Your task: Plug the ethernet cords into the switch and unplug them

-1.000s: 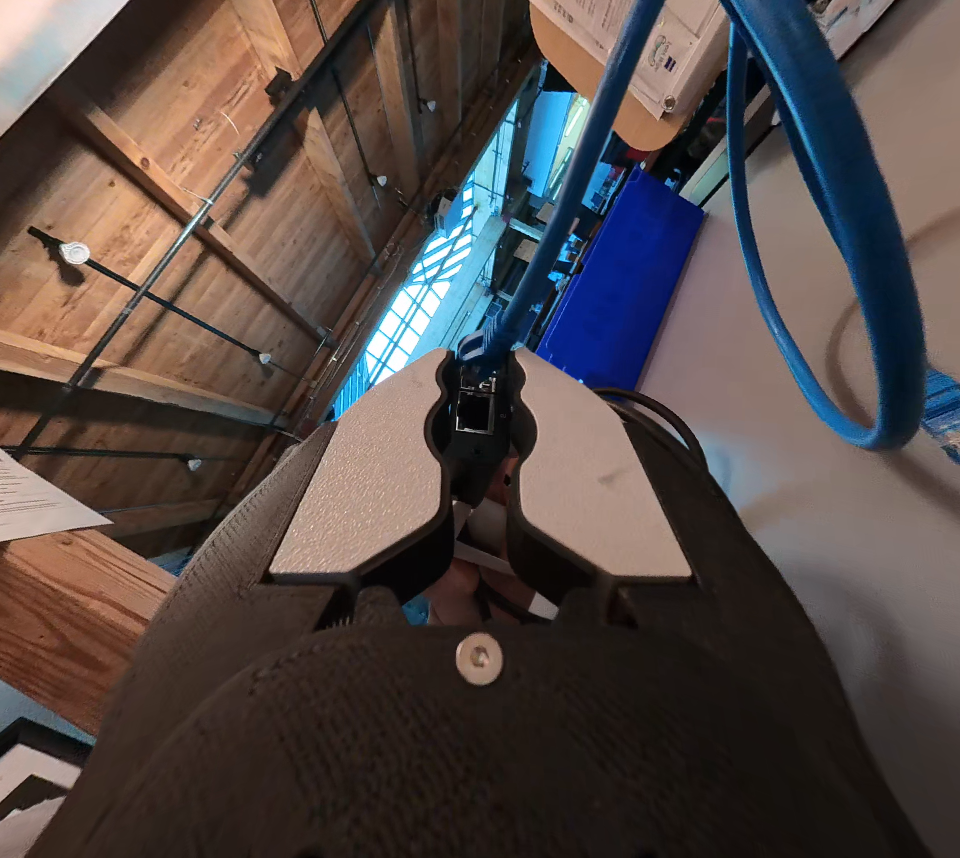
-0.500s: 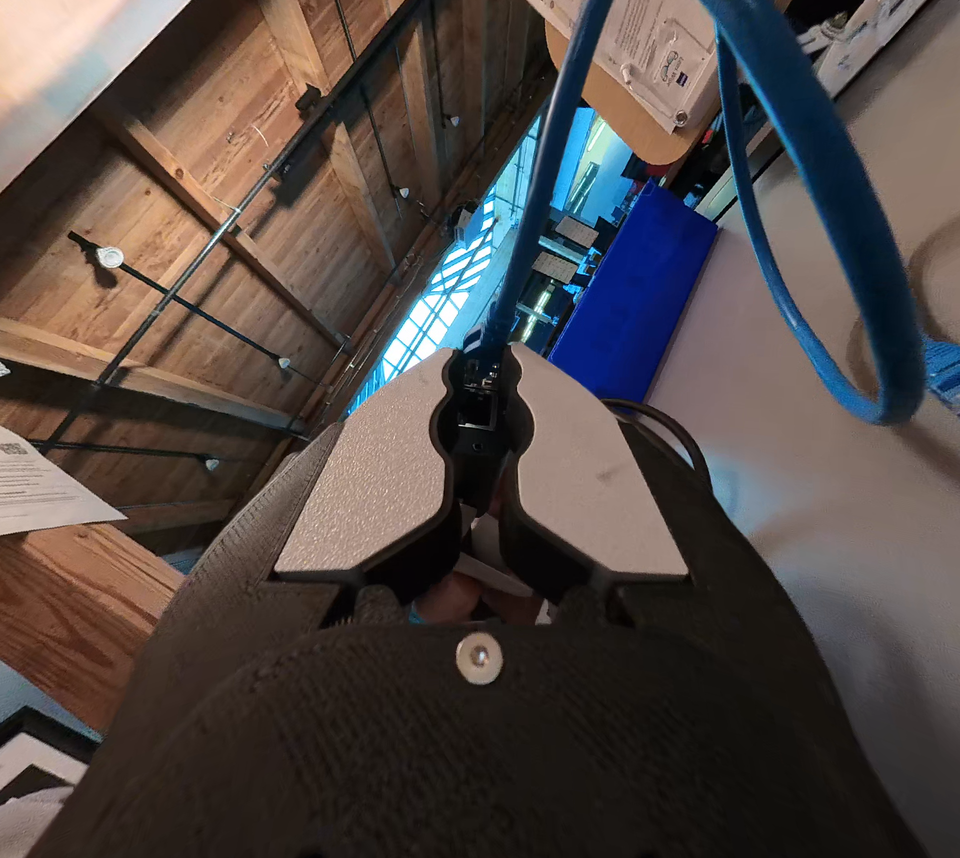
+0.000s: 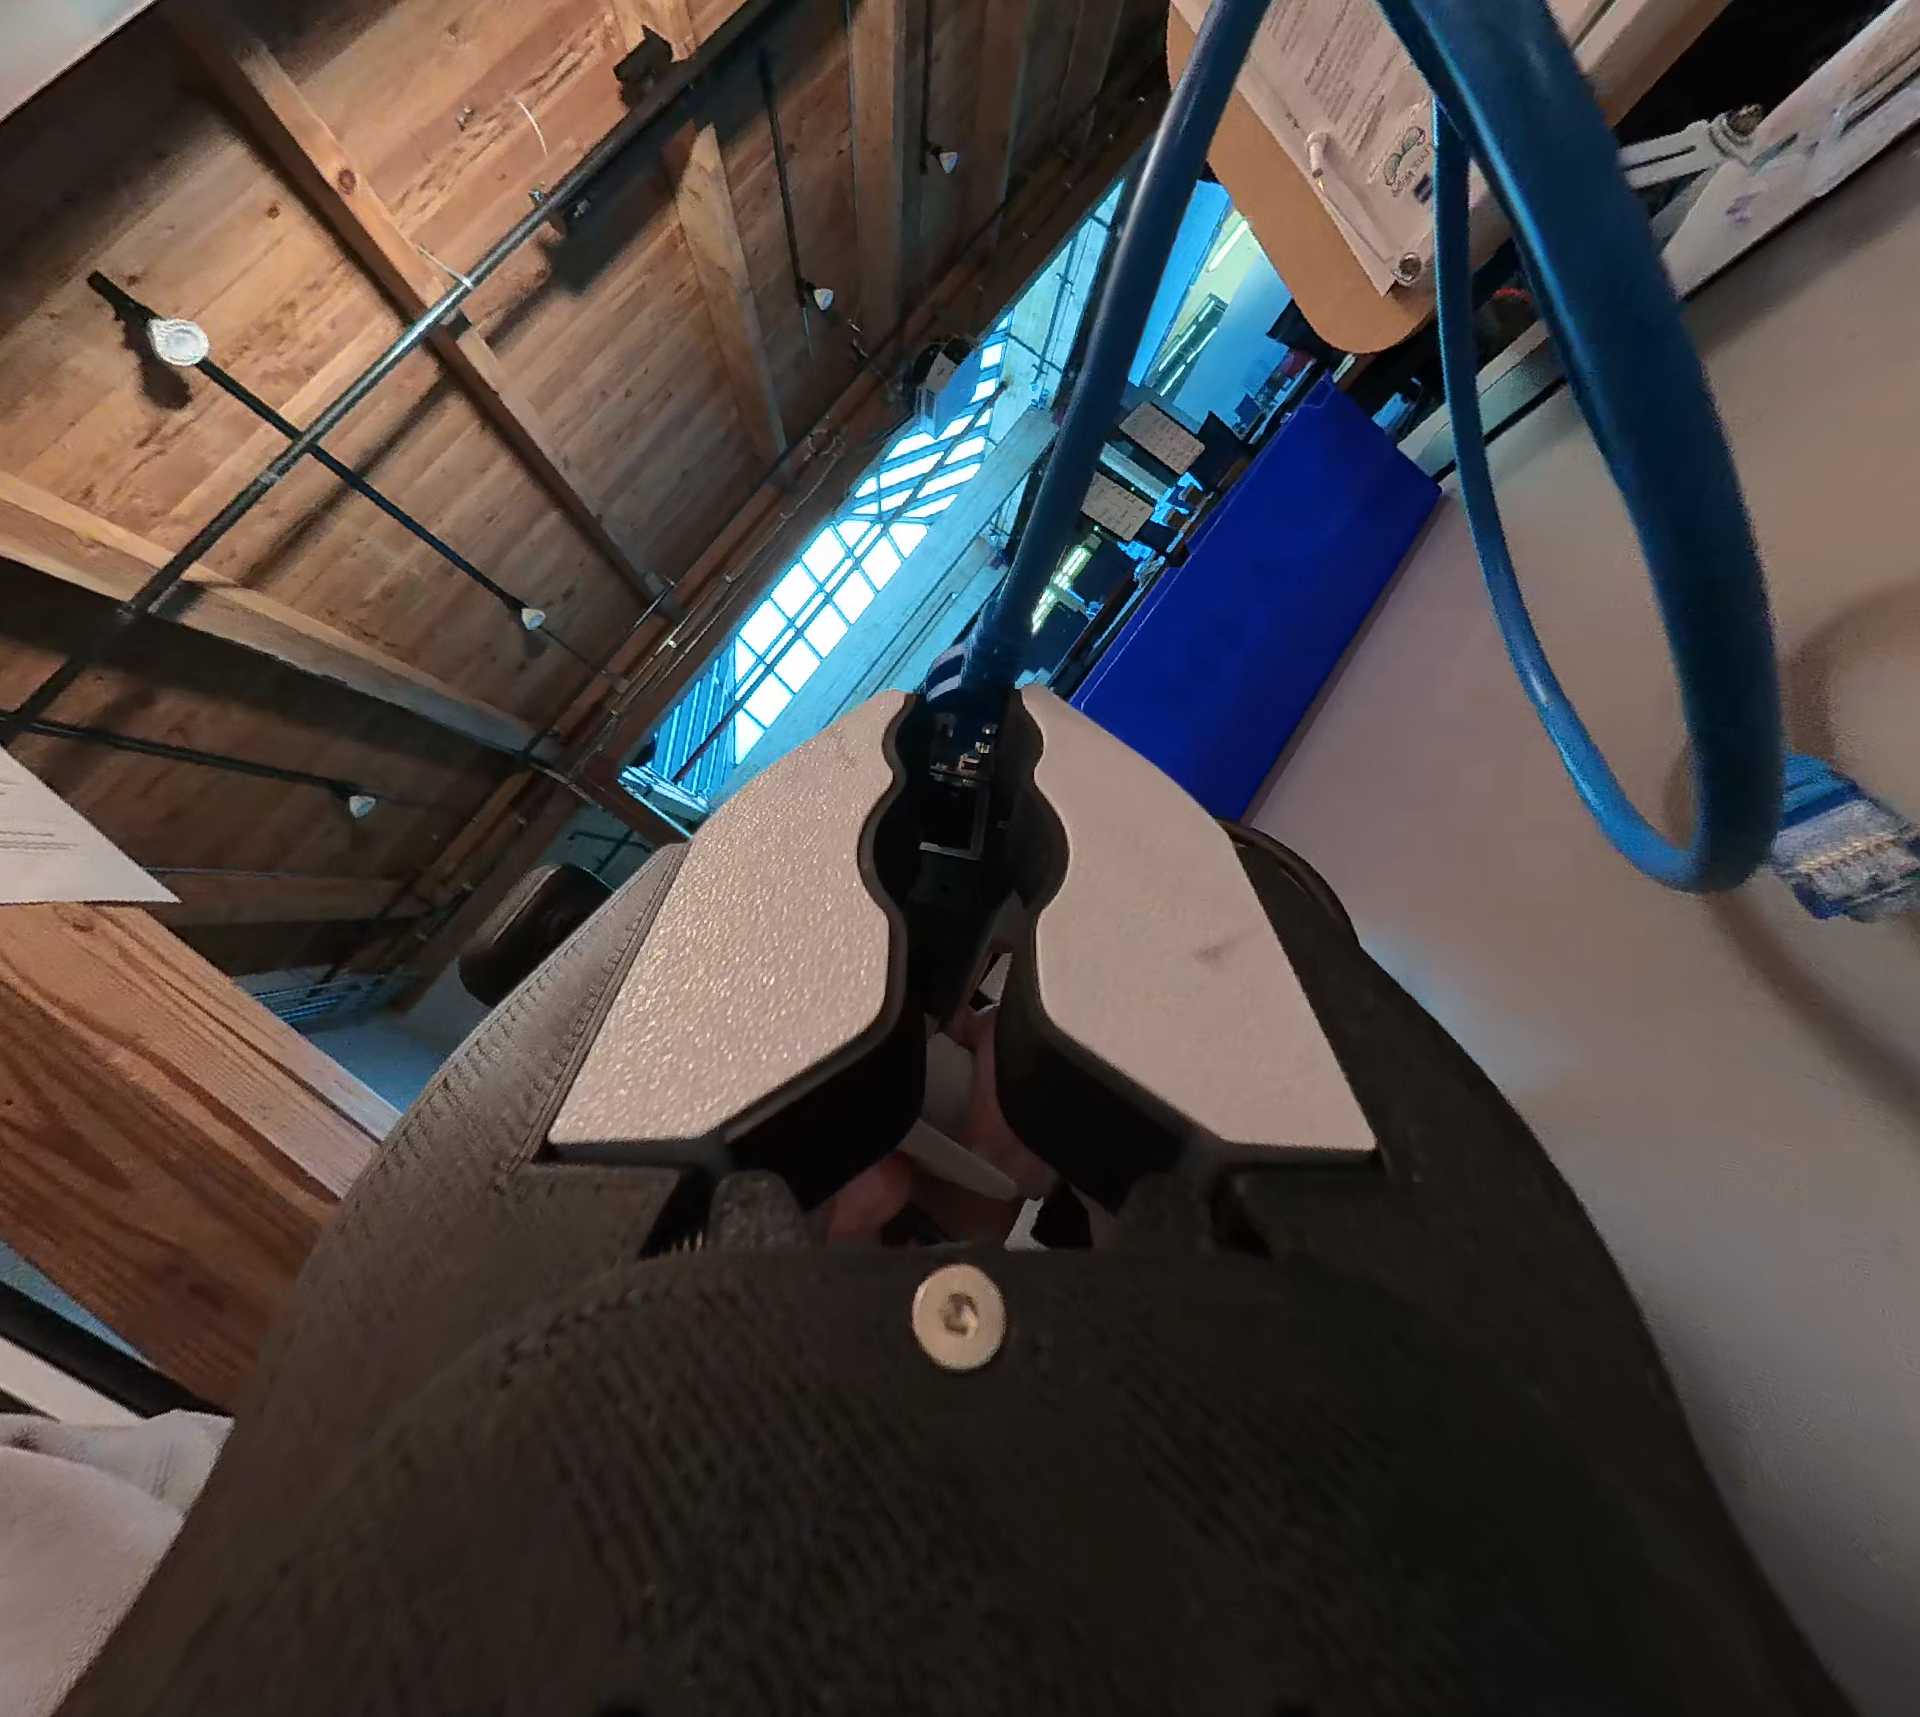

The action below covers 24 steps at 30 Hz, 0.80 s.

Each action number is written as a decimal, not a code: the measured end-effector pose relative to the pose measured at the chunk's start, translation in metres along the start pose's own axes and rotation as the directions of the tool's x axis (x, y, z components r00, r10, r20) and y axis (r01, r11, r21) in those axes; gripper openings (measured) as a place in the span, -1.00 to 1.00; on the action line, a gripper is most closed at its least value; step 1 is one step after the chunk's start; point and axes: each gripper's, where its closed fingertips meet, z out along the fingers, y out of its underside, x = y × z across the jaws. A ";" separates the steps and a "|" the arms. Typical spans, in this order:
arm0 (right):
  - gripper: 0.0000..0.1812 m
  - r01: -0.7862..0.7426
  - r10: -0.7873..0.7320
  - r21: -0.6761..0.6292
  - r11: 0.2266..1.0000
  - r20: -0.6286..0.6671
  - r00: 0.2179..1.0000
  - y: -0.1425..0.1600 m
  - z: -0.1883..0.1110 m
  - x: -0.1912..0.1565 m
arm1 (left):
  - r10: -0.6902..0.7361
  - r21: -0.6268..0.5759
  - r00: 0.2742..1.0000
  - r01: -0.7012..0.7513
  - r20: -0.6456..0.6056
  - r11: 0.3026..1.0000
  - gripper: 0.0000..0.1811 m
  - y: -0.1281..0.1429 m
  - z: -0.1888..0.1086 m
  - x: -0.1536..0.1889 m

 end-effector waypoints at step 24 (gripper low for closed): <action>-0.85 0.495 -0.555 -0.305 0.813 -0.152 0.818 -0.140 -0.050 -0.024 | -0.147 0.094 0.983 0.137 0.106 0.986 -0.31 -0.002 -0.030 -0.051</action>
